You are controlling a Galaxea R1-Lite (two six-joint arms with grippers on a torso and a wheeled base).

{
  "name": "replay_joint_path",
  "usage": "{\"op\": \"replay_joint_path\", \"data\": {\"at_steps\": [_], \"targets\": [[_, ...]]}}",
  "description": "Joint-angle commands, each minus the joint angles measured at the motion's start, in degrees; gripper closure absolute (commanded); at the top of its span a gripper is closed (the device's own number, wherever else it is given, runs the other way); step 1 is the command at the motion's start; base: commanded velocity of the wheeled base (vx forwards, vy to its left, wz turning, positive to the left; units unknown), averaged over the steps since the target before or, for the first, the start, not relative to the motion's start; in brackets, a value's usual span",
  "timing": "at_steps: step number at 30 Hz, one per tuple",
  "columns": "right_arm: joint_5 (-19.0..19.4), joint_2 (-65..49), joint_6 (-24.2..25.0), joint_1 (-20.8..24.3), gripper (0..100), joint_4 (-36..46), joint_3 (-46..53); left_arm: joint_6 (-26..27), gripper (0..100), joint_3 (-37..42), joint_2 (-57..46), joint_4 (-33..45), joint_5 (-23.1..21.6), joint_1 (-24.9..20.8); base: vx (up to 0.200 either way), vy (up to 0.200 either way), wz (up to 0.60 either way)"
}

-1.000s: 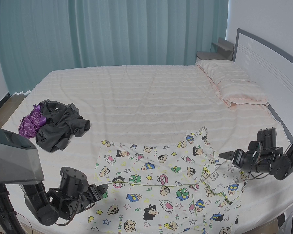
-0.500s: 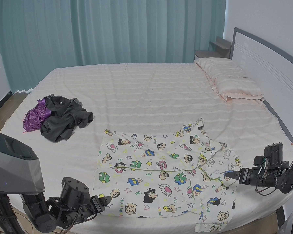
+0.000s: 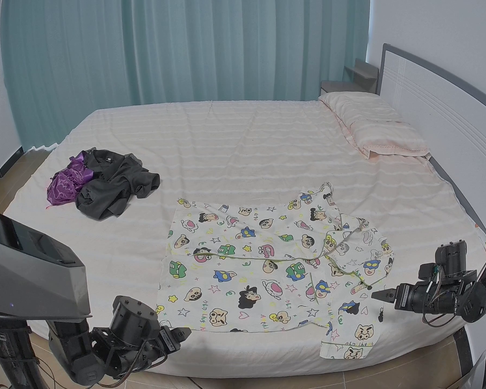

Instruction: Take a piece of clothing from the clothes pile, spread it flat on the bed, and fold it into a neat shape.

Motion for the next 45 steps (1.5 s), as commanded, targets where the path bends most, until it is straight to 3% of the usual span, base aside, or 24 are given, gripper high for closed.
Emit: {"op": "replay_joint_path", "data": {"at_steps": [1, 7, 19, 27, 28, 40, 45], "targets": [[0.1, 0.3, 0.0, 0.2, 0, 0.0, 0.0, -1.2, 0, -4.6, 4.8, 0.0, 3.0, 0.0, 0.000, 0.000, 0.00], [0.2, 0.3, 0.0, 0.4, 0, -0.3, -0.1, -1.1, 0, -8.6, 9.6, 0.1, 8.2, 0.0, 0.000, 0.000, 0.00], [0.2, 3.9, 0.3, 0.6, 0, -11.3, 2.7, 0.0, 0, -15.4, 12.3, 0.7, 9.9, 2.2, 0.000, 0.000, 0.00], [0.3, 4.0, 0.3, 0.7, 0, -12.0, 3.1, 0.6, 0, -16.3, 12.8, 1.3, 10.0, 3.2, 0.000, 0.000, 0.00], [0.3, 4.1, 0.3, 0.7, 0, -12.1, 3.1, 0.6, 100, -16.5, 12.8, 1.7, 10.1, 3.3, 0.000, 0.000, 0.00], [0.6, 4.6, 0.1, 0.6, 0, -12.2, 2.9, 1.5, 100, -17.5, 12.6, 1.9, 13.6, 4.1, 0.000, 0.000, 0.00], [0.1, 9.3, 0.1, 0.2, 0, -12.3, 0.4, 1.6, 100, -17.5, 11.5, -4.0, 15.3, 6.0, 0.000, 0.000, 0.00]]}}
